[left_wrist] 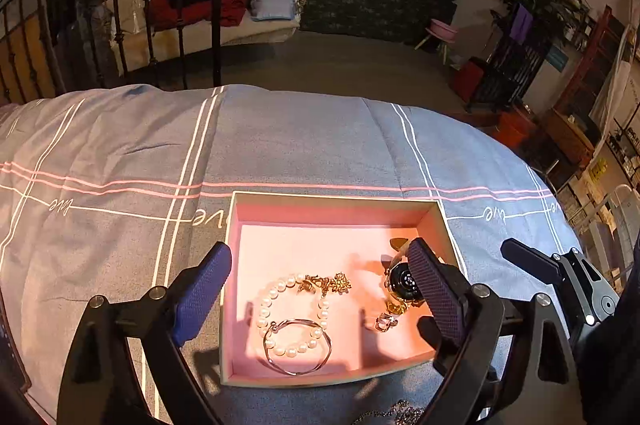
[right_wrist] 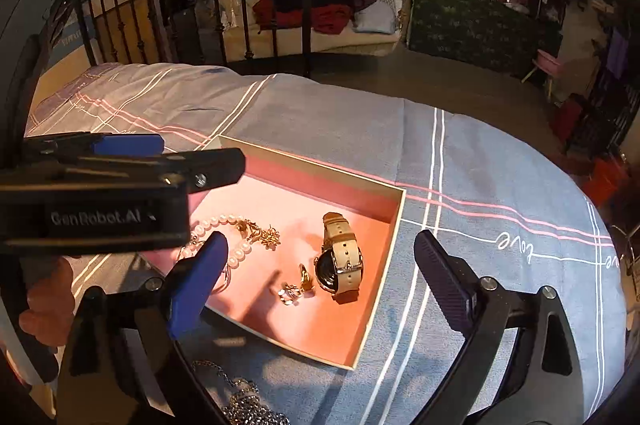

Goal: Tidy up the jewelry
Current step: 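Carry both items over the box and open both grippers to drop them, then withdraw both grippers from the box toward the remaining chains, then grasp a small gold pendant with the left gripper while the right gripper grasps a silver ring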

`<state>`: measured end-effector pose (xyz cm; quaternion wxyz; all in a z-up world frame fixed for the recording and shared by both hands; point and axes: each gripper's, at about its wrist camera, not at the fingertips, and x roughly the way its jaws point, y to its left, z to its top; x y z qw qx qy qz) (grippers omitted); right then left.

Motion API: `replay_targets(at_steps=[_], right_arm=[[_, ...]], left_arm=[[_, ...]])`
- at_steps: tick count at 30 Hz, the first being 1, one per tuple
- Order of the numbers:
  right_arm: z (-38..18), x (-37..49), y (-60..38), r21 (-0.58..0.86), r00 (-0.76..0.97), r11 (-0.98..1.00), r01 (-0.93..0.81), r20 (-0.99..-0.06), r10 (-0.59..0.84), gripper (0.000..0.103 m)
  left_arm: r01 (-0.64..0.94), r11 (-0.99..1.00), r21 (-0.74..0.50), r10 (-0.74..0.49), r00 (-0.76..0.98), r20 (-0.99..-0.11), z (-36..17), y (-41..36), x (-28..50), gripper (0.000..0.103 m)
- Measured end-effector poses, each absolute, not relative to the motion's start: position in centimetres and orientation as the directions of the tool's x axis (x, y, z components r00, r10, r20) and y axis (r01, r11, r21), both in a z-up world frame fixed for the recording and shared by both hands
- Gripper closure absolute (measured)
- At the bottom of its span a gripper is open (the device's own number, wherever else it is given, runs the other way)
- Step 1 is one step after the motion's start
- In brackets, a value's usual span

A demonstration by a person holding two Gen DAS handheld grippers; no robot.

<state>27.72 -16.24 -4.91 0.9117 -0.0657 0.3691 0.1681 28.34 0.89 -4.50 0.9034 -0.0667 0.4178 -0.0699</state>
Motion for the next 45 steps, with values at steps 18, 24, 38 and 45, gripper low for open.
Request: replay_targets(at_steps=[18, 24, 38, 45], right_arm=[[-12.5, 13.0, -18.9, 0.241, 0.494, 0.911, -0.334, -0.779, 0.387, 0.053], [-11.6, 14.8, -21.2, 0.231, 0.548, 0.935, -0.269, -0.762, 0.346, 0.061], [-12.9, 18.1, -20.5, 0.060, 0.467, 0.840, -0.539, -0.809, 0.357, 0.081], [-12.7, 15.7, -22.3, 0.102, 0.489, 0.862, -0.497, -0.788, 0.375, 0.081]], left_arm=[[0.198, 0.977, -0.079, -0.174, 0.526, -0.833, -13.0, -1.1, 14.6, 0.020], [0.167, 0.983, -0.081, -0.158, 0.528, -0.834, -13.3, -0.5, 15.6, 0.021], [0.218, 0.966, -0.140, -0.234, 0.503, -0.832, -12.8, -1.5, 14.1, 0.021], [0.298, 0.946, -0.130, -0.269, 0.490, -0.829, -12.7, -4.1, 13.1, 0.021]])
